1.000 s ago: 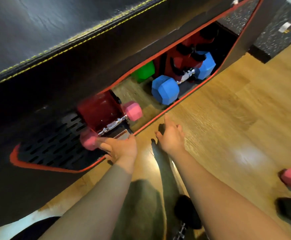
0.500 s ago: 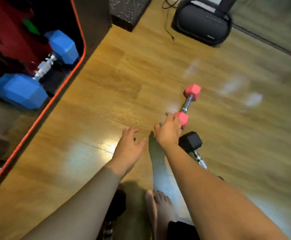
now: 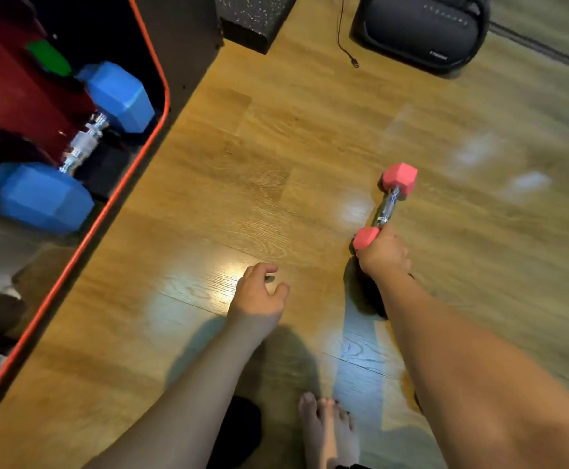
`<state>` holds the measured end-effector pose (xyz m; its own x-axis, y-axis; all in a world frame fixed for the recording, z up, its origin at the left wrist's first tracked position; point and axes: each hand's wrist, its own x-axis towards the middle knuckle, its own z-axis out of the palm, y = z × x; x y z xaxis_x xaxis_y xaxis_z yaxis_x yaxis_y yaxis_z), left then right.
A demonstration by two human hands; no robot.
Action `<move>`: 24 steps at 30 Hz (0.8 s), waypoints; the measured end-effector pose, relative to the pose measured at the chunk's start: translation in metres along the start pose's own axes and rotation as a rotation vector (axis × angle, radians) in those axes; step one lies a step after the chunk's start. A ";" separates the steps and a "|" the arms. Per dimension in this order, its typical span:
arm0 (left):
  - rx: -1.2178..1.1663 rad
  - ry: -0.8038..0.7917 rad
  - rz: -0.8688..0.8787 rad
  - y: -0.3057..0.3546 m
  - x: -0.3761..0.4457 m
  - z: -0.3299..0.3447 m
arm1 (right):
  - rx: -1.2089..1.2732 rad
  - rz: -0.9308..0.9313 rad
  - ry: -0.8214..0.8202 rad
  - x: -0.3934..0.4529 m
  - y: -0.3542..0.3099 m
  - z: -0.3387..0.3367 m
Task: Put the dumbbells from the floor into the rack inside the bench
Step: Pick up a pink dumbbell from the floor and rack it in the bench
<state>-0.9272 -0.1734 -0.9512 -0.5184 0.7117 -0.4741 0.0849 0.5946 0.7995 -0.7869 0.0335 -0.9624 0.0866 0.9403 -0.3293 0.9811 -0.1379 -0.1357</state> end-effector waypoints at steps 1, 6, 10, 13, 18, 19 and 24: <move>-0.015 0.016 -0.009 -0.001 0.000 -0.003 | -0.030 -0.044 0.030 -0.004 -0.002 0.000; -0.063 0.099 -0.054 -0.005 0.006 -0.018 | 0.101 -0.288 -0.060 -0.044 -0.045 0.013; -0.117 0.239 -0.083 -0.016 0.001 -0.038 | 0.255 -0.396 -0.149 -0.125 -0.078 0.050; -0.251 0.421 -0.266 -0.043 -0.007 -0.066 | 0.233 -0.442 -0.217 -0.199 -0.095 0.083; -0.197 0.630 -0.604 -0.093 -0.037 -0.117 | 0.587 -0.437 -0.606 -0.311 -0.097 0.117; -0.133 0.635 -0.646 -0.100 -0.044 -0.124 | 0.674 -0.371 -0.651 -0.321 -0.095 0.124; -0.058 0.711 -0.741 -0.128 -0.079 -0.151 | 0.750 -0.059 -0.634 -0.311 -0.113 0.162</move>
<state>-1.0255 -0.3625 -0.9605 -0.8093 -0.2235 -0.5431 -0.4927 0.7617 0.4207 -0.9523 -0.2938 -0.9955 -0.2829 0.6411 -0.7134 0.5977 -0.4639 -0.6539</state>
